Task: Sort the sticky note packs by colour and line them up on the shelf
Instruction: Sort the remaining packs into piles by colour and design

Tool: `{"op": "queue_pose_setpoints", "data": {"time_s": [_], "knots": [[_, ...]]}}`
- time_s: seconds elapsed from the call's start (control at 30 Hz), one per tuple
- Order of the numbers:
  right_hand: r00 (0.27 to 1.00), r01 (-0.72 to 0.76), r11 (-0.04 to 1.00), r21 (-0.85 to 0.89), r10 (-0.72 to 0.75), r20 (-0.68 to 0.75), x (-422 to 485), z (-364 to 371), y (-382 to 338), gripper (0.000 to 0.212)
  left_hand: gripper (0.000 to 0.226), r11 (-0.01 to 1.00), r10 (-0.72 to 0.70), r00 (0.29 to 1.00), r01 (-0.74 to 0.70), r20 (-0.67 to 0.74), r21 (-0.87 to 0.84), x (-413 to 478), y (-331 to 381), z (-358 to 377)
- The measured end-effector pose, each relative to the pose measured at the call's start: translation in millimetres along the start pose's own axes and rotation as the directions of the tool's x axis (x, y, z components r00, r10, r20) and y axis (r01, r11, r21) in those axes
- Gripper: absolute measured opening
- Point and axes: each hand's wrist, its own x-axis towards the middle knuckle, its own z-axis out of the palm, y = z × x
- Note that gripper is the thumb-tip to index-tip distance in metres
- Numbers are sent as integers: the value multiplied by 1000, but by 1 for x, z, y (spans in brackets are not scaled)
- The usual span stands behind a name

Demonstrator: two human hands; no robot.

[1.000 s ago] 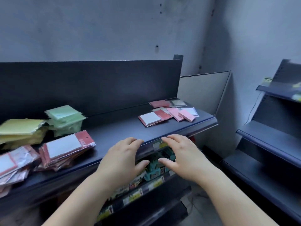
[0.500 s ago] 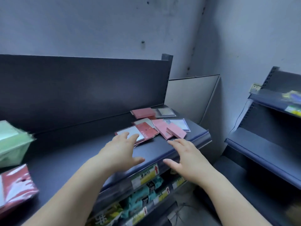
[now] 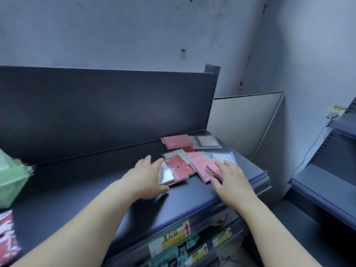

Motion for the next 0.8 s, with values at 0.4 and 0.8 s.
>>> {"op": "queue_pose_setpoints", "data": {"time_s": [0.4, 0.8], "knots": [[996, 72, 990, 123, -77, 38, 21, 12, 25, 52, 57, 959, -273, 960, 268, -55, -88, -16, 6, 1], [904, 402, 801, 443, -424, -53, 0, 14, -30, 50, 61, 857, -509, 798, 437, -322, -273, -101, 12, 11]]}}
